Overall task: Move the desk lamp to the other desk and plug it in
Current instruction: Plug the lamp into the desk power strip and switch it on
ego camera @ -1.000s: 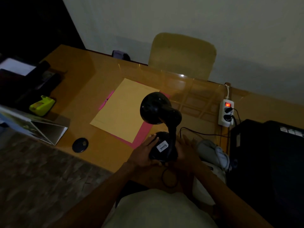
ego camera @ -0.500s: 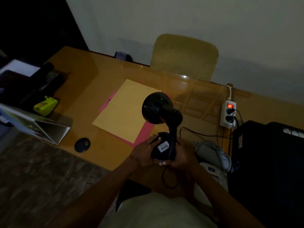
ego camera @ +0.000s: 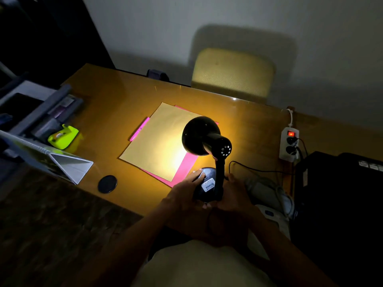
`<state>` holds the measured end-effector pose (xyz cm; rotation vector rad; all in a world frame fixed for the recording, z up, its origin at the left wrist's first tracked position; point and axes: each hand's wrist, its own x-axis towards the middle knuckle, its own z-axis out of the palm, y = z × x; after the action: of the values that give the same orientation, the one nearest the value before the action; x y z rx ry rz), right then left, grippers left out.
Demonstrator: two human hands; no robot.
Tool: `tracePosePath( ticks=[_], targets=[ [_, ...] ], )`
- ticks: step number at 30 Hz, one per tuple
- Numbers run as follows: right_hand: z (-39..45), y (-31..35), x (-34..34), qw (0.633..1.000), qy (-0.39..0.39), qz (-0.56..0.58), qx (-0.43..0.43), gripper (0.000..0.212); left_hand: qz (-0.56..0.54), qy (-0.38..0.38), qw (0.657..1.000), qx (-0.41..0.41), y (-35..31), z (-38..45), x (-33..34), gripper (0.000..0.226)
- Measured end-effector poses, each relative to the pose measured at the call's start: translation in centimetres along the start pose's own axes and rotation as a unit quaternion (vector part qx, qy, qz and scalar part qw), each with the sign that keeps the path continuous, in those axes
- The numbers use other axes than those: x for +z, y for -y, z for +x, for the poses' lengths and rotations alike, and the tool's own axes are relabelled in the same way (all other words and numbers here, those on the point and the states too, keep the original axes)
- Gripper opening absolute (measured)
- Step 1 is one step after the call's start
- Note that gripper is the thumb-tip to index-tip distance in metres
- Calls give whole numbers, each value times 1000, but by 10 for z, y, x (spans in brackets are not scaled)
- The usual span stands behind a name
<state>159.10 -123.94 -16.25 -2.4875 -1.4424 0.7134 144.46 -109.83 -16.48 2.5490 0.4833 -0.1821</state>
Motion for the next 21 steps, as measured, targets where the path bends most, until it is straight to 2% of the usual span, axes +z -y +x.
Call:
tracePosePath(
  ticks=[5, 9, 14, 21],
  targets=[
    [-7, -4, 0, 999, -31, 35, -10, 107, -6, -7, 1000, 9, 0, -3, 2, 96],
    [-14, -6, 1, 996, -59, 60, -21, 120, -4, -18, 1000, 16, 0, -5, 2, 94],
    [-16, -3, 0, 999, -25, 48, 3, 117, 4, -9, 1000, 14, -2, -6, 0, 91],
    [-17, -3, -2, 998, -39, 51, -16, 115, 14, -15, 1000, 21, 2, -5, 4, 90]
  ],
)
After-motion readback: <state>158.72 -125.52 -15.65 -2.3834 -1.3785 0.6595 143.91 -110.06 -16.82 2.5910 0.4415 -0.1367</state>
